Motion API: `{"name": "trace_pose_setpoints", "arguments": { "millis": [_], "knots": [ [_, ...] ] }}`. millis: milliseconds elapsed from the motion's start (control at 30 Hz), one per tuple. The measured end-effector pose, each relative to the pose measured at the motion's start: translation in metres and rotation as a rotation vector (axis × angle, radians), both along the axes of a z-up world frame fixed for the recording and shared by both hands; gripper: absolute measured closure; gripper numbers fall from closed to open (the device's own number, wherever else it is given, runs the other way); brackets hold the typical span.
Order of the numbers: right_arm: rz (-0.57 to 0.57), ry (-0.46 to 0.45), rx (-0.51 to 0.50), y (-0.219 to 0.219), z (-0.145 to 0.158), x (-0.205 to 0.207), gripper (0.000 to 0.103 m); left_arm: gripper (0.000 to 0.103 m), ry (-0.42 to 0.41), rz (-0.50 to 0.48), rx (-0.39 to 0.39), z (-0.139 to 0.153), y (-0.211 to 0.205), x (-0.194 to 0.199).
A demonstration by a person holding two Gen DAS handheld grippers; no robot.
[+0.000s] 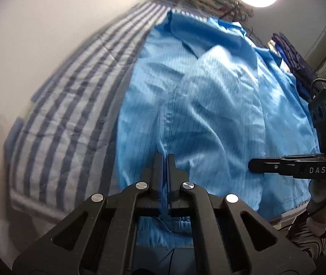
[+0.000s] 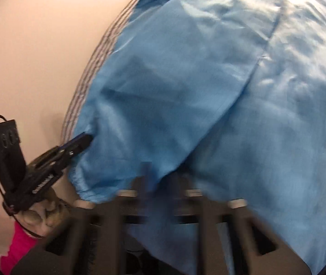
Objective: Fold large clothes
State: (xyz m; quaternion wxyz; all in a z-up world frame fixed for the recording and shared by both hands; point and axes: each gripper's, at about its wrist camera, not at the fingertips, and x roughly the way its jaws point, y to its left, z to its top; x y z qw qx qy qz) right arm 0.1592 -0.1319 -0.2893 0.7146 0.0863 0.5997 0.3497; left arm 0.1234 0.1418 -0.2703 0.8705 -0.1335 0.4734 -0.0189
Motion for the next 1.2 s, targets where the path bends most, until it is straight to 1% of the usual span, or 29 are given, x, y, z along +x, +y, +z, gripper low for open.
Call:
{"name": "trace_pose_setpoints", "arguments": {
  "millis": [67, 133, 233, 300, 367, 433, 467, 500, 533, 567, 667, 733, 767, 800, 833, 933, 967, 1067, 1133, 1200],
  "knots": [
    [0.022, -0.027, -0.002, 0.004, 0.008, -0.005, 0.101, 0.103, -0.039, 0.003, 0.016, 0.013, -0.001, -0.018],
    [0.071, -0.061, 0.001, 0.008, 0.019, -0.015, 0.102, 0.103, -0.064, -0.003, 0.036, 0.022, -0.001, -0.037],
    [0.127, -0.091, -0.001, 0.008, 0.031, -0.026, 0.102, 0.103, -0.086, -0.019, 0.041, 0.03, -0.007, -0.062],
    [0.153, -0.105, -0.014, 0.005, 0.032, -0.029, 0.102, 0.103, -0.093, -0.043, 0.047, 0.032, -0.014, -0.071],
    [0.159, -0.097, -0.03, 0.001, 0.028, -0.028, 0.102, 0.103, -0.085, -0.056, 0.014, 0.029, -0.017, -0.076],
    [0.169, -0.094, -0.086, 0.001, 0.02, -0.028, 0.102, 0.097, -0.07, -0.048, -0.012, 0.027, -0.015, -0.074],
    [0.186, -0.098, -0.119, 0.003, 0.015, -0.03, 0.102, 0.086, -0.063, -0.032, -0.017, 0.025, -0.012, -0.073],
    [0.2, -0.096, -0.131, 0.005, 0.013, -0.032, 0.102, 0.073, -0.06, -0.015, -0.036, 0.023, -0.009, -0.072],
    [0.22, -0.088, -0.127, 0.007, 0.011, -0.035, 0.102, 0.07, -0.058, -0.006, -0.062, 0.022, -0.006, -0.071],
    [0.23, -0.089, -0.125, 0.007, 0.011, -0.038, 0.102, 0.069, -0.045, 0.001, -0.09, 0.018, -0.004, -0.068],
    [0.254, -0.124, -0.153, 0.009, 0.016, -0.045, 0.102, 0.069, -0.015, -0.015, -0.077, 0.008, -0.01, -0.058],
    [0.245, -0.134, -0.184, 0.012, 0.016, -0.042, 0.102, 0.069, 0.001, -0.025, -0.063, 0.002, -0.014, -0.054],
    [0.233, -0.132, -0.191, 0.007, 0.016, -0.043, 0.102, 0.075, 0.012, -0.033, -0.044, -0.002, -0.019, -0.051],
    [0.217, -0.124, -0.191, 0.003, 0.016, -0.038, 0.102, 0.102, 0.021, -0.048, -0.022, -0.005, -0.025, -0.048],
    [0.198, -0.113, -0.185, -0.003, 0.016, -0.033, 0.102, 0.103, 0.026, -0.053, 0.005, -0.006, -0.029, -0.046],
    [0.169, -0.085, -0.146, -0.002, 0.016, -0.029, 0.102, 0.103, 0.002, -0.045, 0.03, -0.002, -0.029, -0.047],
    [0.173, -0.086, -0.141, -0.005, 0.014, -0.036, 0.102, 0.103, -0.008, -0.036, 0.044, 0.001, -0.027, -0.05],
    [0.218, -0.093, -0.129, 0.01, 0.015, -0.049, 0.102, 0.103, -0.047, 0.015, 0.114, 0.017, -0.009, -0.061],
    [0.247, -0.09, -0.117, 0.019, 0.014, -0.055, 0.102, 0.103, -0.058, 0.04, 0.133, 0.022, 0.002, -0.064],
    [0.271, -0.096, -0.111, 0.031, 0.012, -0.059, 0.102, 0.103, -0.041, 0.052, 0.143, 0.018, 0.012, -0.063]
  ]
}}
